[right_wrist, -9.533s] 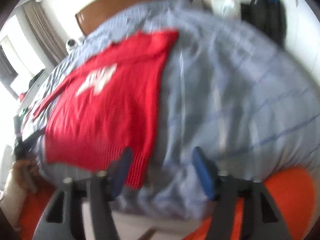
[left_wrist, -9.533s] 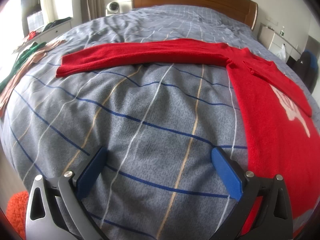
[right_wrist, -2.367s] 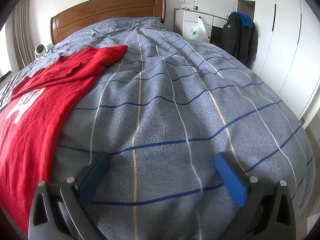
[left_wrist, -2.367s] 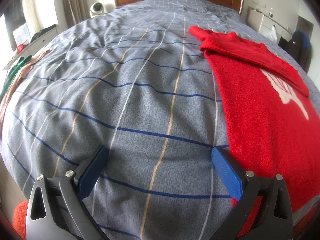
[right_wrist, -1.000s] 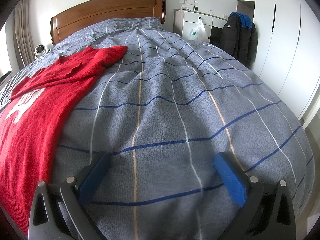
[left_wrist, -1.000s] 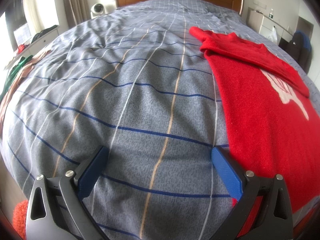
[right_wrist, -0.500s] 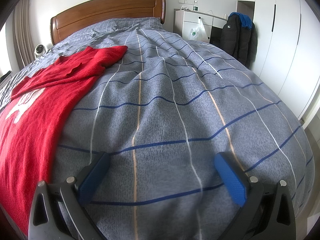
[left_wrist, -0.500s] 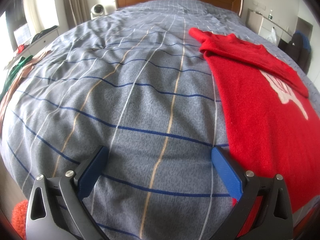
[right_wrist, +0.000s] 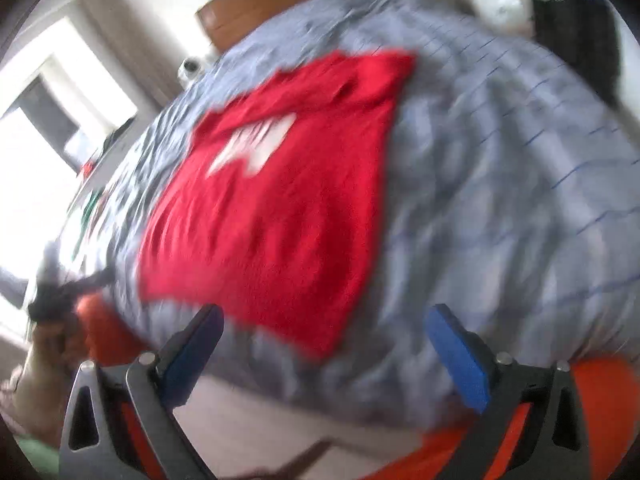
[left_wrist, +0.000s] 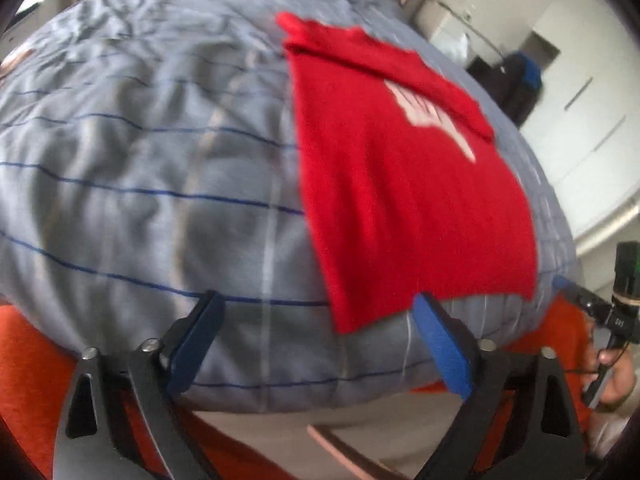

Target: Fold small clothes

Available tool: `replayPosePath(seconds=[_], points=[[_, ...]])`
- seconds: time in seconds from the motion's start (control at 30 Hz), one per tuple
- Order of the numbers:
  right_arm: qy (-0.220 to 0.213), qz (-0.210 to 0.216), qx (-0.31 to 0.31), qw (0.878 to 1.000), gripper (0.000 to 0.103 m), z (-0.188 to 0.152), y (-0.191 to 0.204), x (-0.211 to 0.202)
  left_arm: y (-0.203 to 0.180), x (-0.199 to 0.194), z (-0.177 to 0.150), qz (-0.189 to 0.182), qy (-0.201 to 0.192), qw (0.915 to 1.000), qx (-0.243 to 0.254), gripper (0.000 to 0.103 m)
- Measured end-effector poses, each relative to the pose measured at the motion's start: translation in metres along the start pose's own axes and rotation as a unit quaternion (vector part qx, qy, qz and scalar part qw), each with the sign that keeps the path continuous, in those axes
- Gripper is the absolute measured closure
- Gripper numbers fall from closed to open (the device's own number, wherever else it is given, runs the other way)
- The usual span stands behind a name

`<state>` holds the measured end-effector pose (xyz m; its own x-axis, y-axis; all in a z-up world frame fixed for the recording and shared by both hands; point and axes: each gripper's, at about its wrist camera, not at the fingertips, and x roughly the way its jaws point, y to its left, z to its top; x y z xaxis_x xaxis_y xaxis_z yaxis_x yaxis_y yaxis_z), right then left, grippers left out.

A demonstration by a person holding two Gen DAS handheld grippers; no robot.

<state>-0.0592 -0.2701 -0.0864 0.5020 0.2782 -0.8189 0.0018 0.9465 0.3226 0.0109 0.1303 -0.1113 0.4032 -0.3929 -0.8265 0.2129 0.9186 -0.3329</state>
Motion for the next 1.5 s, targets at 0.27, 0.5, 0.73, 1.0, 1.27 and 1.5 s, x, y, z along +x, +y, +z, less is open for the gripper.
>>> replayPosePath(seconds=[0.27, 0.5, 0.73, 1.0, 1.27, 1.5], points=[[0.018, 0.058, 0.051, 0.997, 0.078, 0.007, -0.010, 0.051, -0.009, 0.026, 0.018, -0.030, 0.032, 0.9990, -0.003, 0.100], [0.031, 0.009, -0.015, 0.999, 0.099, -0.002, 0.006, 0.019, 0.000, -0.004, 0.001, -0.028, 0.036, 0.9988, 0.015, 0.102], [0.020, 0.023, 0.033, 0.999, 0.100, 0.010, -0.004, 0.015, -0.011, -0.005, 0.024, -0.050, 0.016, 0.9986, -0.003, 0.102], [-0.098, 0.035, 0.025, 0.994, 0.100, 0.125, -0.014, -0.006, -0.047, 0.006, 0.179, -0.059, -0.079, 0.9951, -0.001, 0.102], [-0.143, -0.001, 0.039, 0.989, 0.100, 0.298, -0.044, 0.074, -0.077, 0.098, 0.328, 0.001, -0.102, 0.9947, -0.012, 0.090], [-0.154, -0.012, 0.117, 0.981, 0.058, 0.353, -0.076, 0.127, -0.035, 0.108, 0.333, 0.050, -0.113, 0.9887, -0.085, 0.037]])
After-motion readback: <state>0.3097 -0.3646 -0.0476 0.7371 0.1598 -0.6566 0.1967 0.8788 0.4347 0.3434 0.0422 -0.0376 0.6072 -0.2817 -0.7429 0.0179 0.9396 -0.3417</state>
